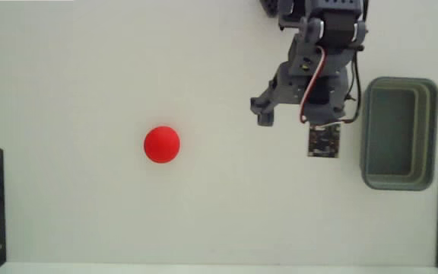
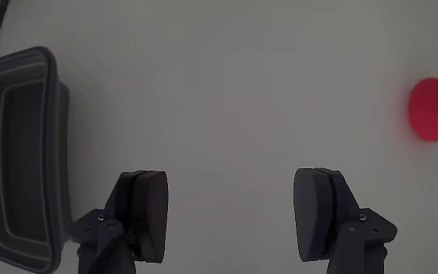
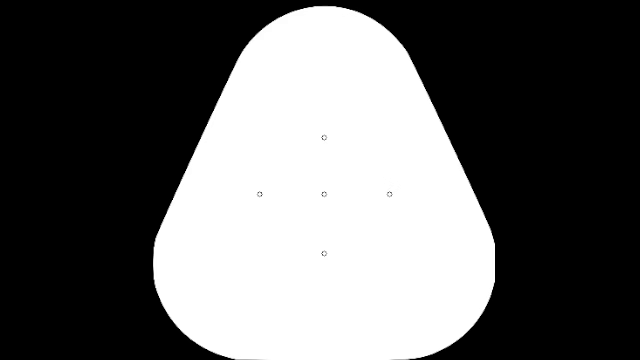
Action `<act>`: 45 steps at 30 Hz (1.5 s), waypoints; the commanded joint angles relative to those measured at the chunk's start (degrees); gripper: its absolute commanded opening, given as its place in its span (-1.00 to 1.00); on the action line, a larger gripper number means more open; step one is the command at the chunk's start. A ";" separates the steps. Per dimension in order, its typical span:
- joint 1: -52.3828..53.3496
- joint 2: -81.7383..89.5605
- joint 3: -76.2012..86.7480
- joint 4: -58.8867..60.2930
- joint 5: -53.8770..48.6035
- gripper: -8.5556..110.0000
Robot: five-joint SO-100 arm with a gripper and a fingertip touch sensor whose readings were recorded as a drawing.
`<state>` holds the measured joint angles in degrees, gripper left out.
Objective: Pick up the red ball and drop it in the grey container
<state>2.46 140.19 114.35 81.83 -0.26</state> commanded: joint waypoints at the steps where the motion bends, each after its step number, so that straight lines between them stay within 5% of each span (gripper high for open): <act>1: 1.85 1.93 0.21 0.13 0.26 1.00; 45: 22.35 1.93 0.21 0.13 0.26 1.00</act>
<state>23.29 140.19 114.35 81.83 -0.18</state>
